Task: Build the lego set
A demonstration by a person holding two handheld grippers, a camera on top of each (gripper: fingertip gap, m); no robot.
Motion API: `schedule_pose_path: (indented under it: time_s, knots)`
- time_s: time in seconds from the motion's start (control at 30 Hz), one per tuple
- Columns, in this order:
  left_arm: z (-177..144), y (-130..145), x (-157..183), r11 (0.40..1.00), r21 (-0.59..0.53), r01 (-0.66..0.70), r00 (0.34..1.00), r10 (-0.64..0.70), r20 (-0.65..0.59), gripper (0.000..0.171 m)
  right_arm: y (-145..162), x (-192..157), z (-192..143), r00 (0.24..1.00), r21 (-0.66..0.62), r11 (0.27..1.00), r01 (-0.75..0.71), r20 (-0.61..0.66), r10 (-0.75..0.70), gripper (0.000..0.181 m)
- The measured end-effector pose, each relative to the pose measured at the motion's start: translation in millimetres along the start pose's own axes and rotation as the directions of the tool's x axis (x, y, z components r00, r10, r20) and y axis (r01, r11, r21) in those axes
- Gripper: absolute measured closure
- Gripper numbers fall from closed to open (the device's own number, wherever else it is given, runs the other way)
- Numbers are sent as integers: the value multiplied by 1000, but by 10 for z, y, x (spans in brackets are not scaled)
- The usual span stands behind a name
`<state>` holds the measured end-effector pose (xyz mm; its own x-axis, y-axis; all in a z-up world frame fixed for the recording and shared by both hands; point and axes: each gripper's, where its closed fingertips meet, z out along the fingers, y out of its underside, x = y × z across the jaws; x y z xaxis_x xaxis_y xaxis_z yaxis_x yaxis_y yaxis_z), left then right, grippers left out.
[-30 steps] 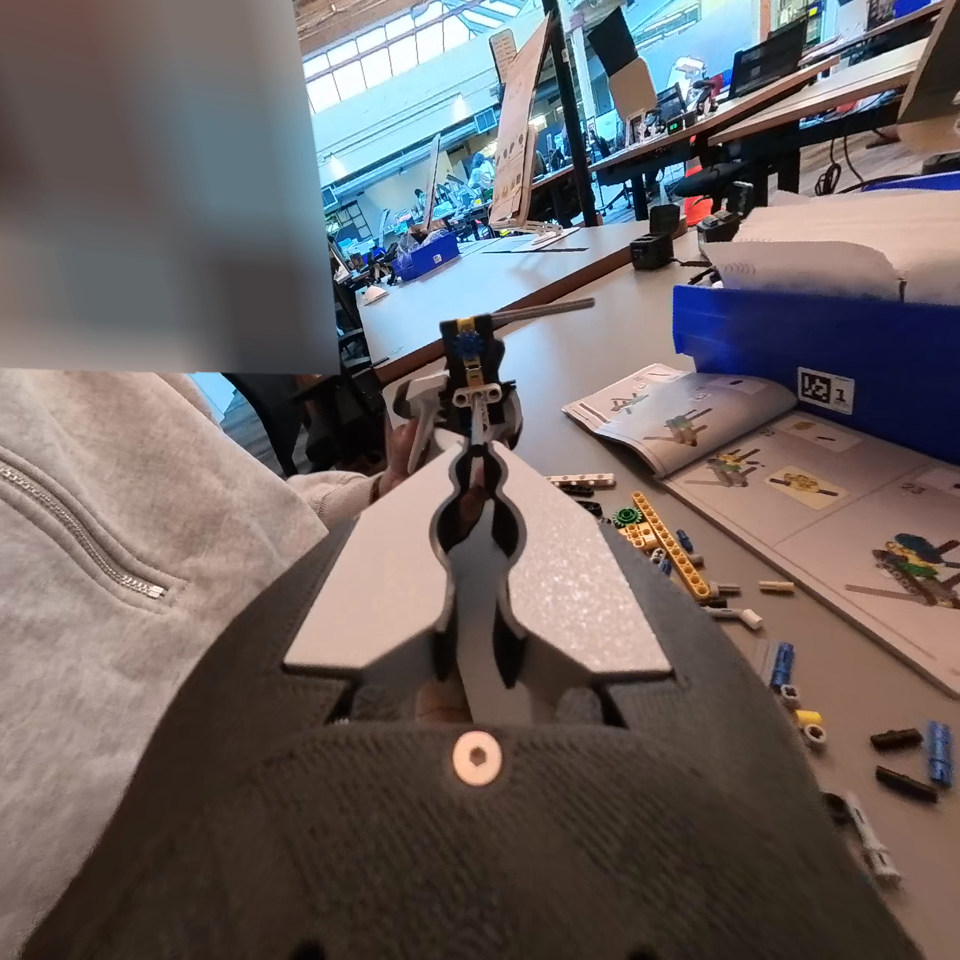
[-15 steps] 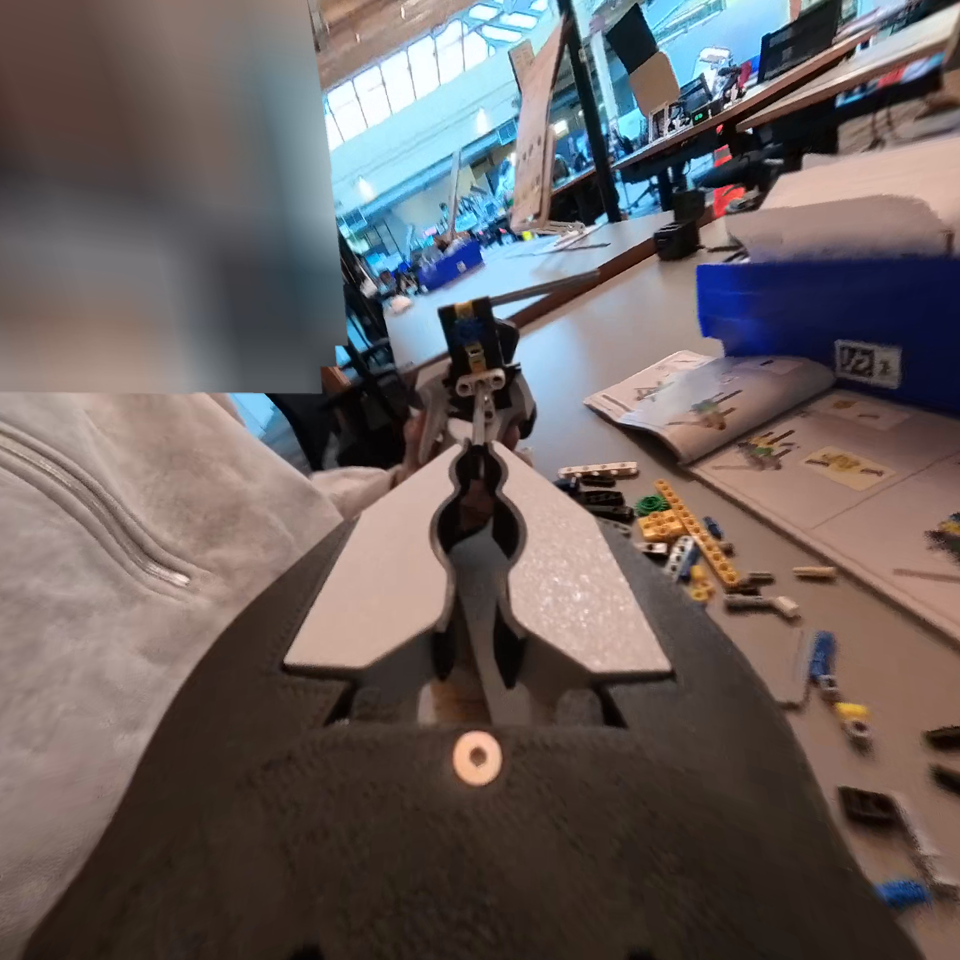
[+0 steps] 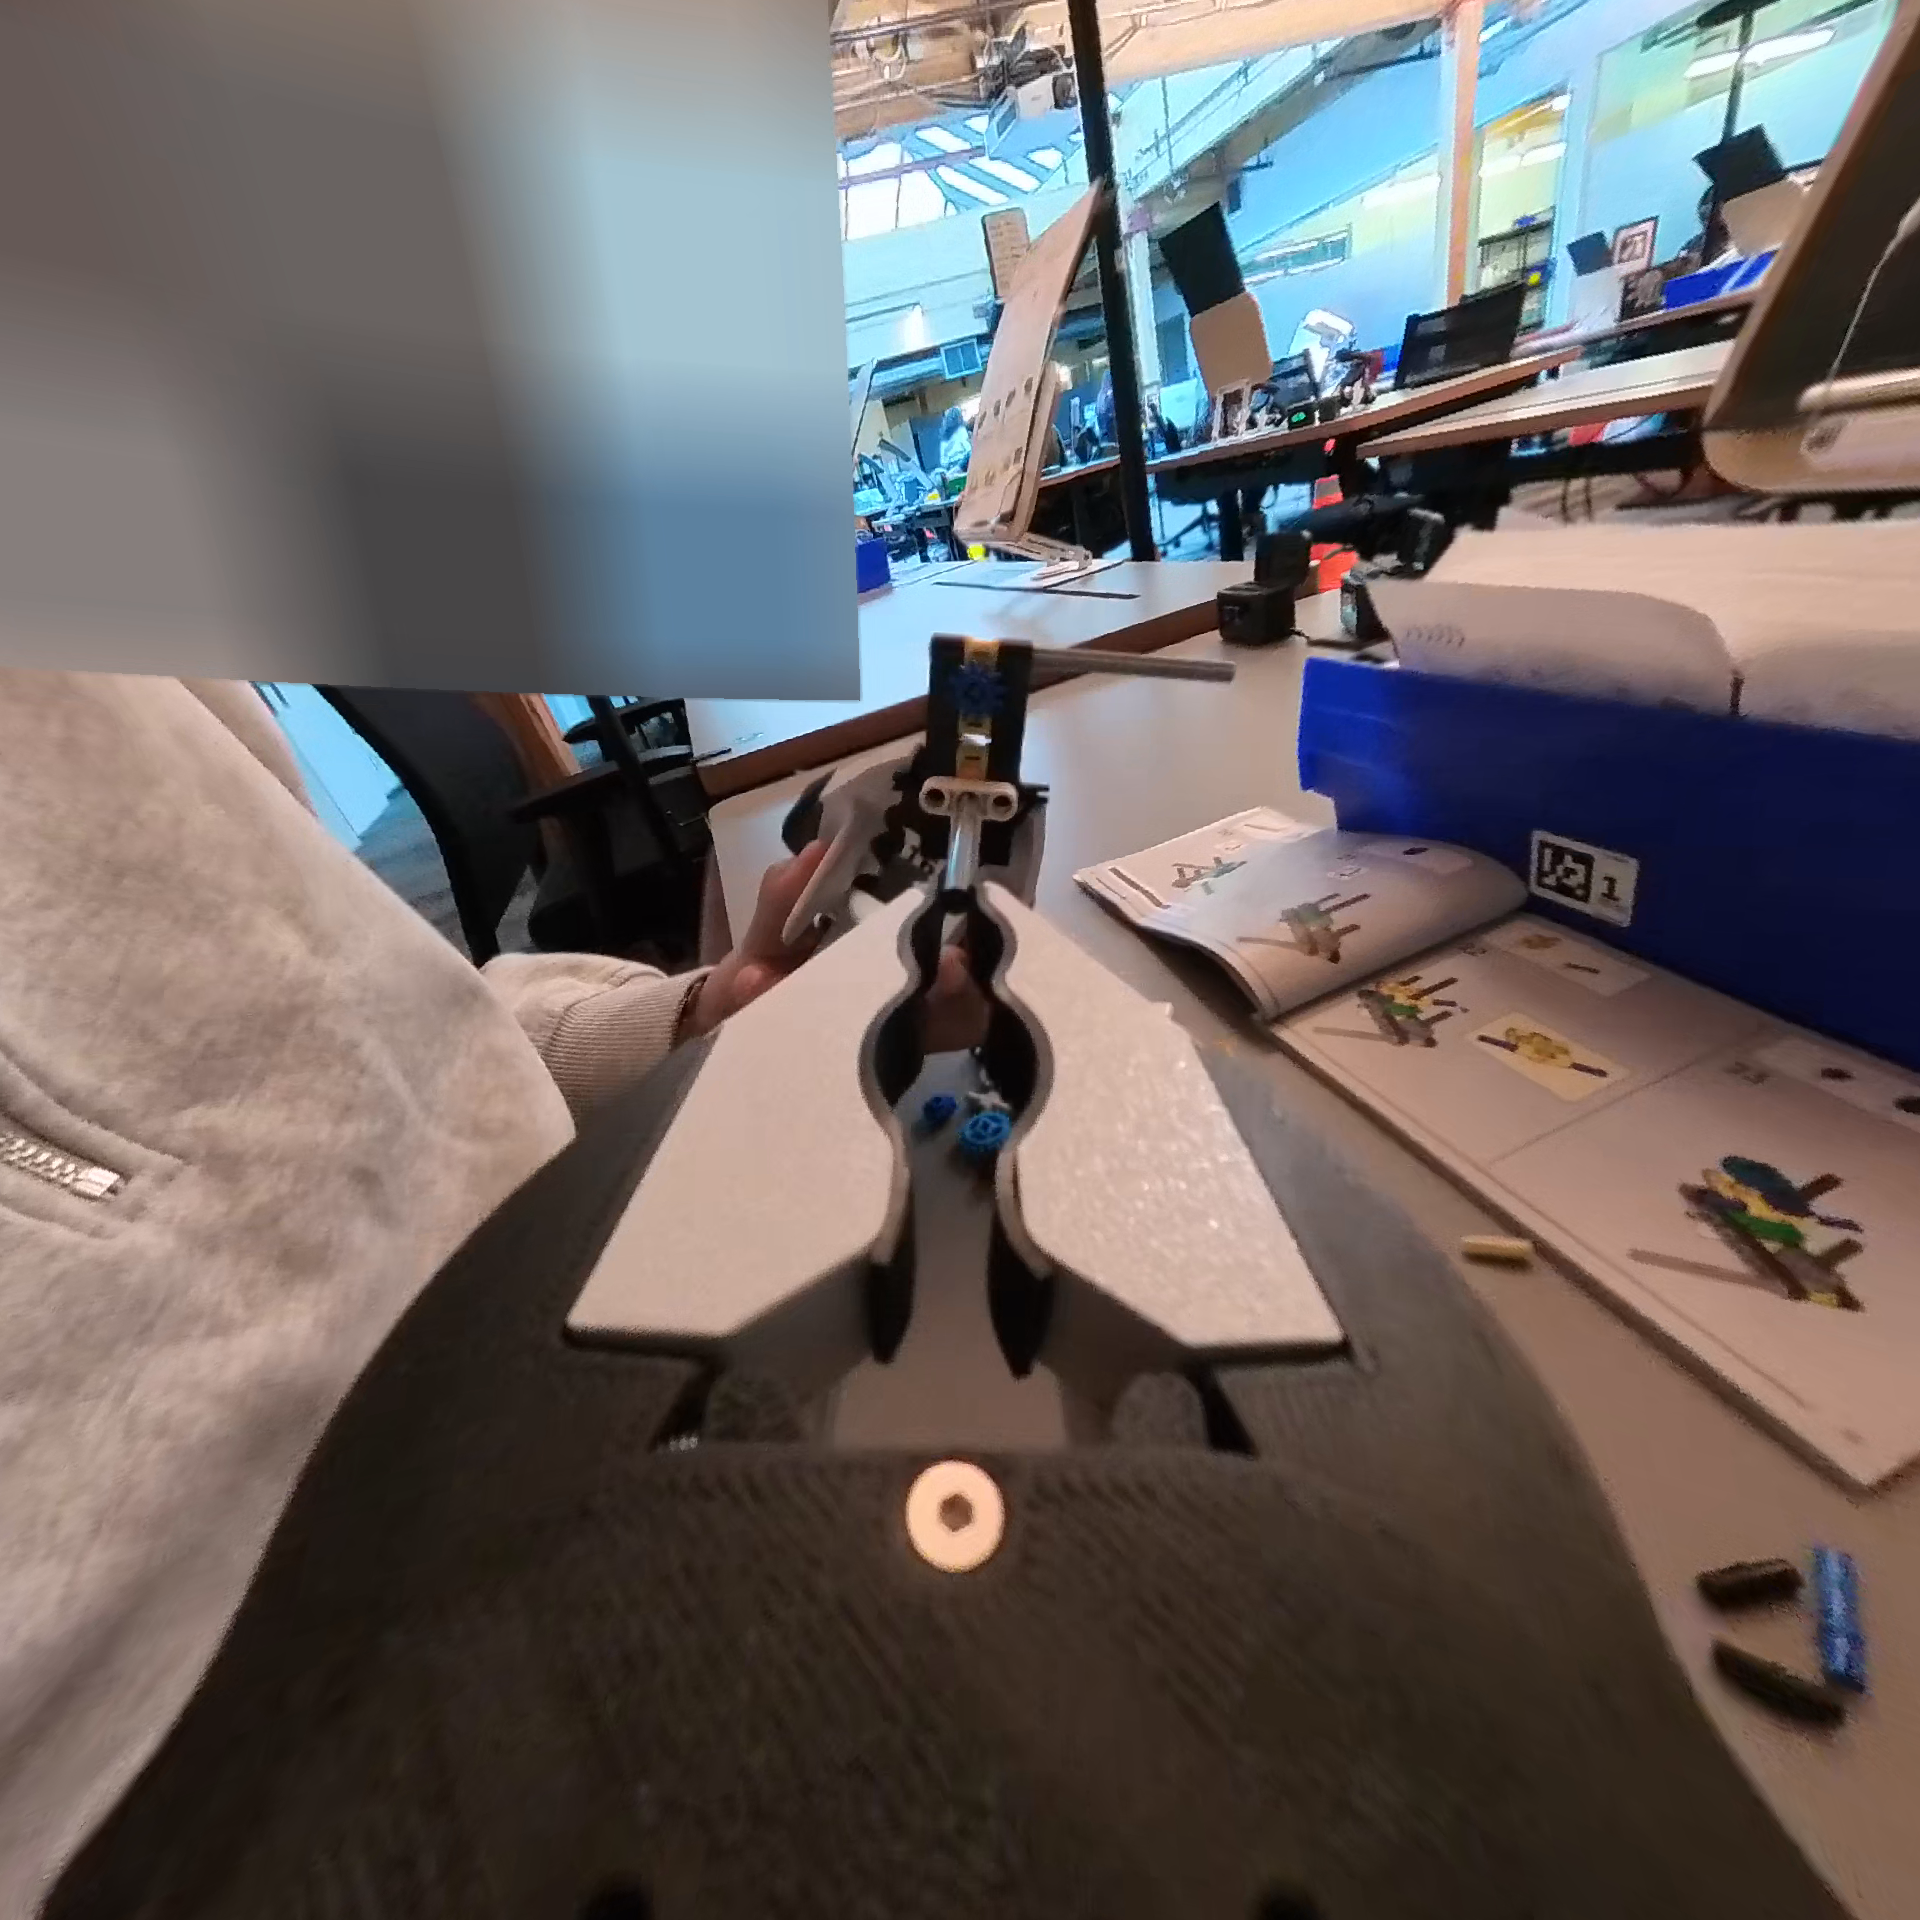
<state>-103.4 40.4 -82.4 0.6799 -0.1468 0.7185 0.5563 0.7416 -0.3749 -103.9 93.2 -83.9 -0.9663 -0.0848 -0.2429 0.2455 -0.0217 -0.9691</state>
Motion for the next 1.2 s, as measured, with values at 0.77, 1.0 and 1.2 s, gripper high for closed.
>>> schedule_pose_path:
  time_s: [0.77,1.0,1.2]
  knots:
    - [35,264,-318,976,-177,-124,969,158,192,147,247,175,-237,988,84,987,-133,85,126,178]
    - [80,432,-362,963,-241,-117,968,165,187,147,360,133,-147,992,5,994,-106,63,105,178]
    - [95,479,-372,961,-255,-109,970,159,185,147,381,130,-120,994,-8,995,-97,51,97,178]
